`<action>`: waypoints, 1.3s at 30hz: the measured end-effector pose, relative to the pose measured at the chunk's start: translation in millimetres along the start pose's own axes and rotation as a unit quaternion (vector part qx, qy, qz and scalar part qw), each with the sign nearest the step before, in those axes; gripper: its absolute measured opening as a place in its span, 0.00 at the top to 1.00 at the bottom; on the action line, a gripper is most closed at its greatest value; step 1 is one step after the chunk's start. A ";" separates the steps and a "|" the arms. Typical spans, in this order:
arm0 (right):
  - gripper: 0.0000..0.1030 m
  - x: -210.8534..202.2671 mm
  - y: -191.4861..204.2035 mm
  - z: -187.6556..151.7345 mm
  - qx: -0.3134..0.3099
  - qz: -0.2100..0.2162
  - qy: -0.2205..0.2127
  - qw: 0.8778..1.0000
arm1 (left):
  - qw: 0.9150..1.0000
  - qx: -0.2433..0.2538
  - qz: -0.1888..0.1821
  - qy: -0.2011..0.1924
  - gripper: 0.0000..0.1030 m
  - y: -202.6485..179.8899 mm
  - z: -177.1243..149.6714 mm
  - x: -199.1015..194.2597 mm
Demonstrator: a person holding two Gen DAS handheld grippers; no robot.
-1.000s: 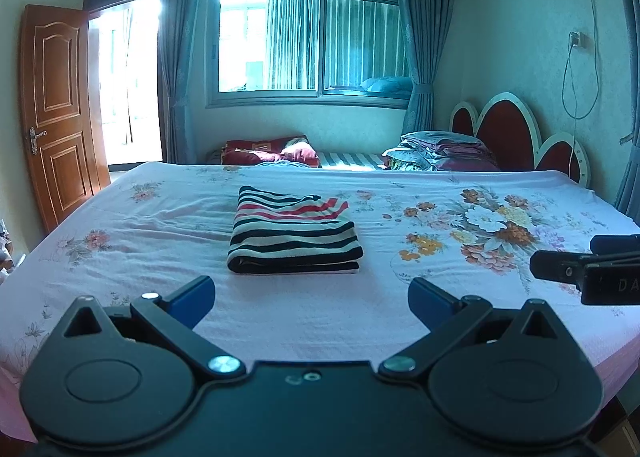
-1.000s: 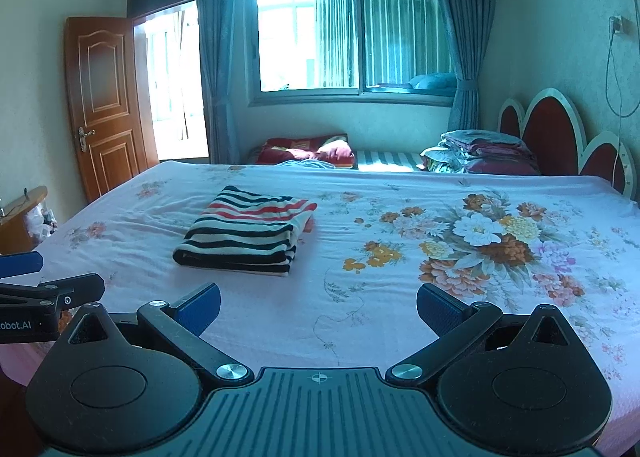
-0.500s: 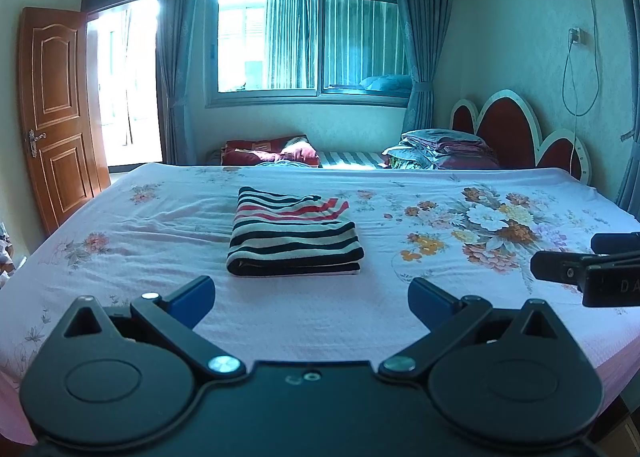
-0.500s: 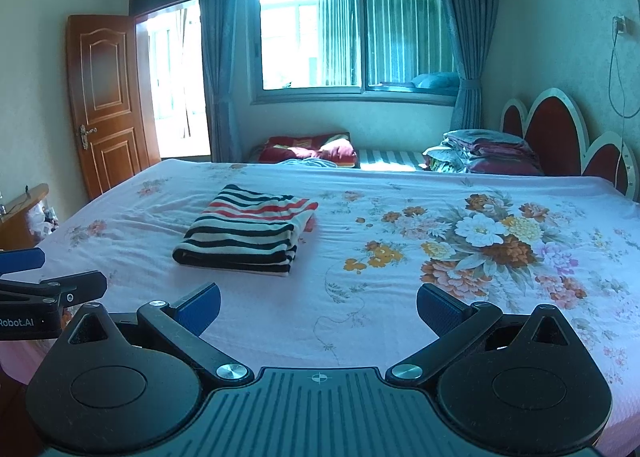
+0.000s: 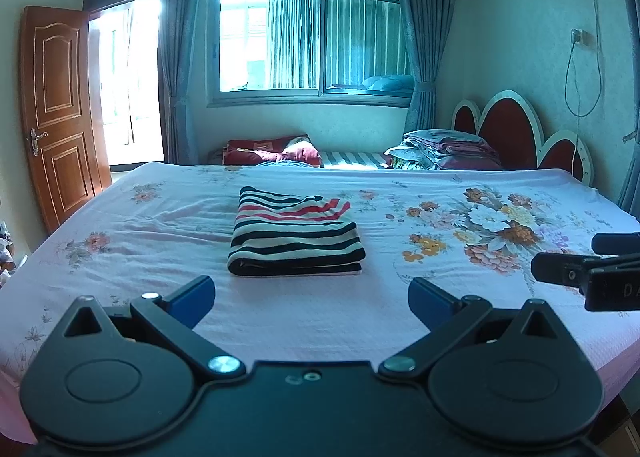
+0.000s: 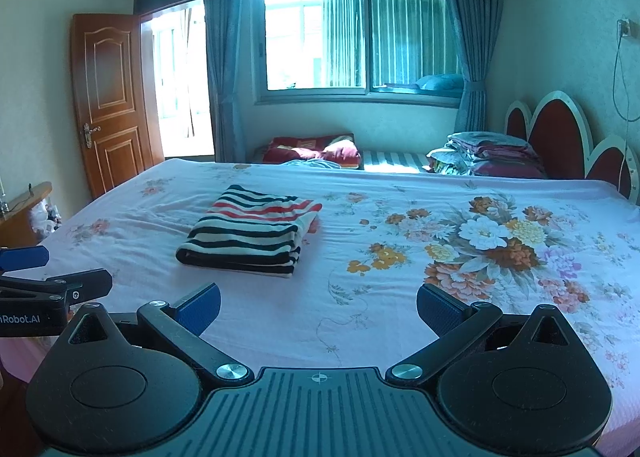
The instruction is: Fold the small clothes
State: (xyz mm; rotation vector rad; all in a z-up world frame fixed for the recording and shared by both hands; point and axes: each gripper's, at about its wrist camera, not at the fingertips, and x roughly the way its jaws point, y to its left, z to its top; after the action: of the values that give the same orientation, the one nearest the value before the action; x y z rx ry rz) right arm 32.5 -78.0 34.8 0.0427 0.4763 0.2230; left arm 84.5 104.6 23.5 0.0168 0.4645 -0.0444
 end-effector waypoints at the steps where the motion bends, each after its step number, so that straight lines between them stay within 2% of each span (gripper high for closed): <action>1: 0.00 0.1 -0.2 0.1 0.000 0.001 0.000 1.000 | 1.000 0.000 0.000 0.000 0.01 0.7 -0.1 0.1; 39: 0.00 5.4 -4.8 -2.1 -0.003 -0.001 0.008 1.000 | 1.000 0.008 -0.007 0.005 0.01 -5.0 -0.5 4.5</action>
State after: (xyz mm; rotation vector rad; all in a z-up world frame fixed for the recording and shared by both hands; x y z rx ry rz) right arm 37.2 -81.5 30.0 0.0344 0.4917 0.2227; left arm 88.1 99.4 21.0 0.0289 0.4742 -0.0615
